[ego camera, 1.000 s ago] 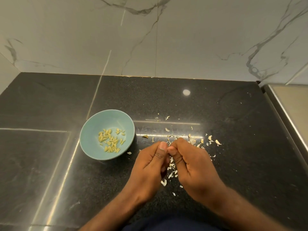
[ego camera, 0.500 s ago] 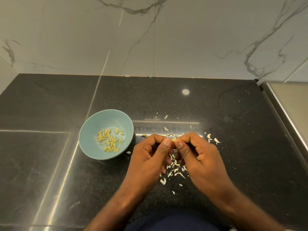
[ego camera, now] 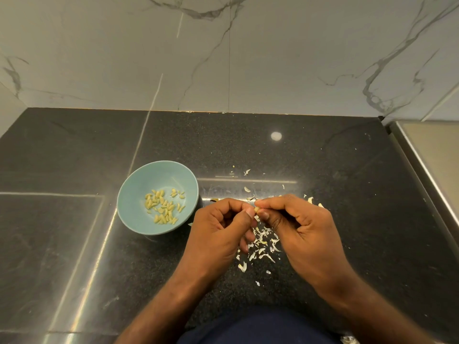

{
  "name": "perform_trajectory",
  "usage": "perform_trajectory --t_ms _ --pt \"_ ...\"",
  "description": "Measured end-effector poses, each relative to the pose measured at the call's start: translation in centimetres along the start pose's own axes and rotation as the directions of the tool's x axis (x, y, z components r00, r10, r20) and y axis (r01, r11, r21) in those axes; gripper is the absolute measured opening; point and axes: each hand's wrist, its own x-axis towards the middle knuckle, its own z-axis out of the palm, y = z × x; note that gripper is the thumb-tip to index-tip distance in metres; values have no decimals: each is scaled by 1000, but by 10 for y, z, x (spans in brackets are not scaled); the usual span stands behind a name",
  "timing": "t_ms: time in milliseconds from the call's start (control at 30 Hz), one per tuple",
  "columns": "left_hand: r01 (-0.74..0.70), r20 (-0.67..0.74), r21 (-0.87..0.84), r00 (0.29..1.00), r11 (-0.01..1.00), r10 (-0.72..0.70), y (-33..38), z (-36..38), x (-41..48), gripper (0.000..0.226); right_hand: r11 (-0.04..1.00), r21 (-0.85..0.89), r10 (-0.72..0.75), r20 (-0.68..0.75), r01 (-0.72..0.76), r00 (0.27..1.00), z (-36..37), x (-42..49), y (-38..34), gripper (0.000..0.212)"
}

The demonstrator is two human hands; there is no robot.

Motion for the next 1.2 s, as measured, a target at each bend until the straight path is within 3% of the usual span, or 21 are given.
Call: perform_trajectory --t_ms 133,433,533,600,667,733,800,933,1100,1200 --pt "3 -7 34 1000 999 -3 -1 -1 1 15 1000 -4 -9 -10 9 1000 1 -2 -2 17" --pt "-5 -34 47 999 999 6 -4 7 4 14 984 145 104 8 -104 995 8 -5 -5 25" --pt "-13 -24 72 1000 997 15 -4 9 5 15 989 118 94 7 -94 996 7 -5 -3 17" --pt "2 -48 86 999 996 3 -6 11 6 18 972 191 147 -43 -136 988 7 -3 -4 13" --pt "34 -100 87 995 996 -26 -10 10 9 17 891 394 272 -69 -225 960 6 1 -7 14" --pt "47 -127 93 991 995 -35 -15 7 10 20 736 600 396 -7 -313 918 4 5 -9 17" --pt "45 -133 132 991 990 -28 -16 4 11 25 632 682 446 69 -368 893 0 7 -8 20" --pt "-10 -95 313 995 950 42 -17 4 11 43 591 682 470 145 -432 871 -1 5 -8 25" --pt "-67 -35 444 995 893 92 -19 0 10 7 663 611 467 115 -433 877 -1 4 -11 27" --pt "-79 -23 386 995 919 96 -14 -1 7 21 680 585 479 102 -442 872 -4 6 -13 24"
